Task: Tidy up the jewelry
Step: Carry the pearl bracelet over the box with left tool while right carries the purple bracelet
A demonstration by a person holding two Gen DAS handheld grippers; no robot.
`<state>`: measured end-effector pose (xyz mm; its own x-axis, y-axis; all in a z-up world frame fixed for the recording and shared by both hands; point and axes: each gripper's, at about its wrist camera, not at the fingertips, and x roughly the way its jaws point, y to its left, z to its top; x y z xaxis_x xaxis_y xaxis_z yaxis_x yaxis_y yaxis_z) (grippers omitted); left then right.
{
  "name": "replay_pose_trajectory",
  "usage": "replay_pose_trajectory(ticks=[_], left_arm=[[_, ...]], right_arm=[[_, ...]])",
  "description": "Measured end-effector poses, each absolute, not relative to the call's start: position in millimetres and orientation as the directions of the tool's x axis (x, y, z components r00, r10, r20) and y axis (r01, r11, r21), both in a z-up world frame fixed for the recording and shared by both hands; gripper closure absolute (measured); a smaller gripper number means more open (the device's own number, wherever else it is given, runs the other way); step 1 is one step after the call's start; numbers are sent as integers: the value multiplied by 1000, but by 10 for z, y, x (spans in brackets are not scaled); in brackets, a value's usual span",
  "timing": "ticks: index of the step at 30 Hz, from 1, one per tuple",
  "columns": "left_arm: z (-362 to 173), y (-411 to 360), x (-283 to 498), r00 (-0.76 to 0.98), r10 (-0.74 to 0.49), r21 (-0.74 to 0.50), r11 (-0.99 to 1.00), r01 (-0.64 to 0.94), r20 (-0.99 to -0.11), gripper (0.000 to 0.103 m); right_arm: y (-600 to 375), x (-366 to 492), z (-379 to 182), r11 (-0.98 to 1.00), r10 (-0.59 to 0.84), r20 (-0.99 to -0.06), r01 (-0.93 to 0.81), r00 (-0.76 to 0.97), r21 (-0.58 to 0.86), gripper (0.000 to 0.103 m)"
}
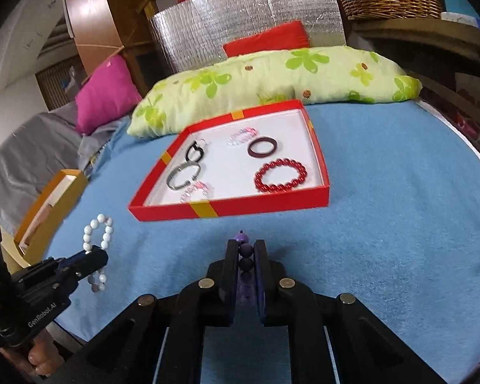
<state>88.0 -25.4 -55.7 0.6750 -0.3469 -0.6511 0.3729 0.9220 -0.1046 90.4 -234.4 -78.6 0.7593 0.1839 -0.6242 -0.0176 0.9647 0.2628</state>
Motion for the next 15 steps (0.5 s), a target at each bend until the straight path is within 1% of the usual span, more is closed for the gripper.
replay_pose_trajectory(ticks=[4, 7, 10, 15], left_arm=[[-554, -246, 897, 701, -277, -56, 945, 321, -657, 93], [-561, -231, 914, 710, -238, -28, 955, 294, -663, 93], [-570, -219, 930, 712, -221, -19, 960, 280, -667, 93], [-573, -227, 927, 727, -175, 30, 965, 259, -664, 93]], right_arm=[[-2311, 851, -674, 958, 205, -574, -44, 792, 282, 93], [-2293, 825, -620, 955, 215, -554, -56, 804, 290, 93], [-2274, 836, -620, 956, 212, -556, -54, 804, 287, 93], [-2279, 871, -665, 954, 214, -572, -44, 792, 296, 93]])
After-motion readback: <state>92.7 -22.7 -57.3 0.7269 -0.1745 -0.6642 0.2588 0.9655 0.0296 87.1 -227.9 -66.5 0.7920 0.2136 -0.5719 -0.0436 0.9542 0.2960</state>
